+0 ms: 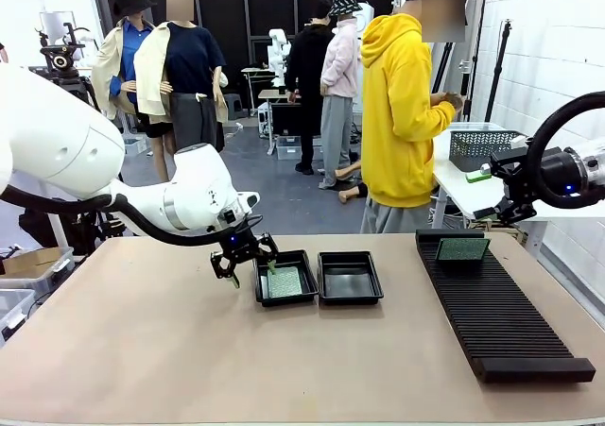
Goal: Inspect and transfer BCBs to ESD trays.
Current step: Pick up the ESD tray and place it on the left side of the table.
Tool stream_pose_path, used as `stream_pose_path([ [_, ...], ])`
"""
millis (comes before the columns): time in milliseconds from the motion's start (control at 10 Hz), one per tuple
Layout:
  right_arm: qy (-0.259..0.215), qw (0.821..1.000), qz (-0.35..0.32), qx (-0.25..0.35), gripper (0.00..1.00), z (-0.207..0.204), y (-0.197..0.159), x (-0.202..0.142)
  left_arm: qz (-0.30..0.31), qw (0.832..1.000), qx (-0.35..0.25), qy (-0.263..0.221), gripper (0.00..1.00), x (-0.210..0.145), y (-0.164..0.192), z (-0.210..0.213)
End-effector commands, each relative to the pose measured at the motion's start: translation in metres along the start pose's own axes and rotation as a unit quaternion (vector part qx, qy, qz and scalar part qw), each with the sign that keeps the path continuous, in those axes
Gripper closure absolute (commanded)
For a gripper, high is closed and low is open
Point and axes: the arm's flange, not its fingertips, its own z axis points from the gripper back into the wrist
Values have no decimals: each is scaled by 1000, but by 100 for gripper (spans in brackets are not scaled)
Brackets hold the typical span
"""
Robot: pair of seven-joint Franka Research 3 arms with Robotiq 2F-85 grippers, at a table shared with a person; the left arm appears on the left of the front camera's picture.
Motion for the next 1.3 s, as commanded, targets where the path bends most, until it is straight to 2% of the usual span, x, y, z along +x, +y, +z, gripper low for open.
stream_pose_path([
  [0,0,1000,-8,-13,0,-1,3,0,-8,1000,-4,0,16,4,-1,-3],
  [200,0,1000,-8,-13,0,-1,3,0,-13,1000,-9,3,39,4,-2,-4],
  [500,0,1000,-8,-13,0,-1,3,0,-24,1000,-15,1,94,5,-3,-5],
  [600,0,1000,-8,-13,0,-1,3,0,-25,1000,-17,4,100,5,-3,-5],
  [900,0,1000,-8,-13,0,-1,3,0,-29,999,-22,17,100,6,-1,-4],
  [1000,0,1000,-8,-13,0,-1,3,0,-19,1000,-3,4,100,0,-3,-4],
  [1200,0,1000,-8,-13,0,-1,3,0,-19,1000,-3,4,100,0,-3,-4],
])
